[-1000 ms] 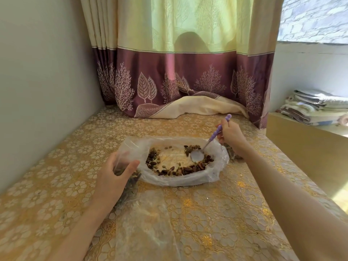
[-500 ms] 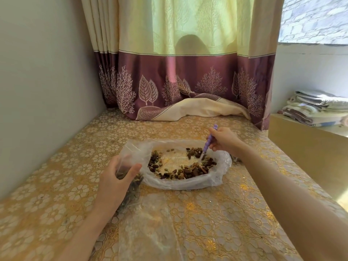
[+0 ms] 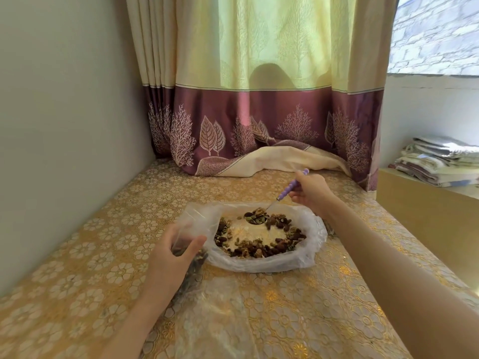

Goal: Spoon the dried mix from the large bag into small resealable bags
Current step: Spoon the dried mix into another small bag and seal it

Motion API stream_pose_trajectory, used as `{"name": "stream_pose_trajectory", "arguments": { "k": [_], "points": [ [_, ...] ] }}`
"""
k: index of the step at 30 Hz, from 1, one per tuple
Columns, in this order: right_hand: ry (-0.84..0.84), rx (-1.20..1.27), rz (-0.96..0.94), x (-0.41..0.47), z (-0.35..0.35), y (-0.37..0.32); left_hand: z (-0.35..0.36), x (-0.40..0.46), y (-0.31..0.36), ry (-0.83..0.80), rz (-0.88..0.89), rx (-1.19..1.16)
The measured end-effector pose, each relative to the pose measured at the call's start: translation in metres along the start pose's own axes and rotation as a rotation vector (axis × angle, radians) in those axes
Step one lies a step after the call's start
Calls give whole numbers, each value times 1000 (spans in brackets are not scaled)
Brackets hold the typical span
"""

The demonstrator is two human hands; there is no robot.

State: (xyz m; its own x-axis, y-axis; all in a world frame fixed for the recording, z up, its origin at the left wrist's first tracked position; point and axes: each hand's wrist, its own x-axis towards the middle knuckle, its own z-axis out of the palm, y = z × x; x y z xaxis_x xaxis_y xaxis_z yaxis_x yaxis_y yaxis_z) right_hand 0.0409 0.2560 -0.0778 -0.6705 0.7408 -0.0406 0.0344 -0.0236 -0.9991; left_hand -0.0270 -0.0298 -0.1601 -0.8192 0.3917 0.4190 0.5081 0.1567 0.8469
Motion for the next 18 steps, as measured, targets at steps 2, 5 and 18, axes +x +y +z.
{"name": "stream_pose_trajectory", "arguments": {
  "k": [2, 5, 18],
  "points": [
    [-41, 41, -22, -4, 11, -15, 0, 0, 0, -2, 1, 8],
    [-99, 51, -70, -12, 32, -37, -1, 1, -2, -6, -9, 0],
    [-260, -368, -590, -77, 123, -85, -2, 1, 7, 33, -90, -219]
  ]
}}
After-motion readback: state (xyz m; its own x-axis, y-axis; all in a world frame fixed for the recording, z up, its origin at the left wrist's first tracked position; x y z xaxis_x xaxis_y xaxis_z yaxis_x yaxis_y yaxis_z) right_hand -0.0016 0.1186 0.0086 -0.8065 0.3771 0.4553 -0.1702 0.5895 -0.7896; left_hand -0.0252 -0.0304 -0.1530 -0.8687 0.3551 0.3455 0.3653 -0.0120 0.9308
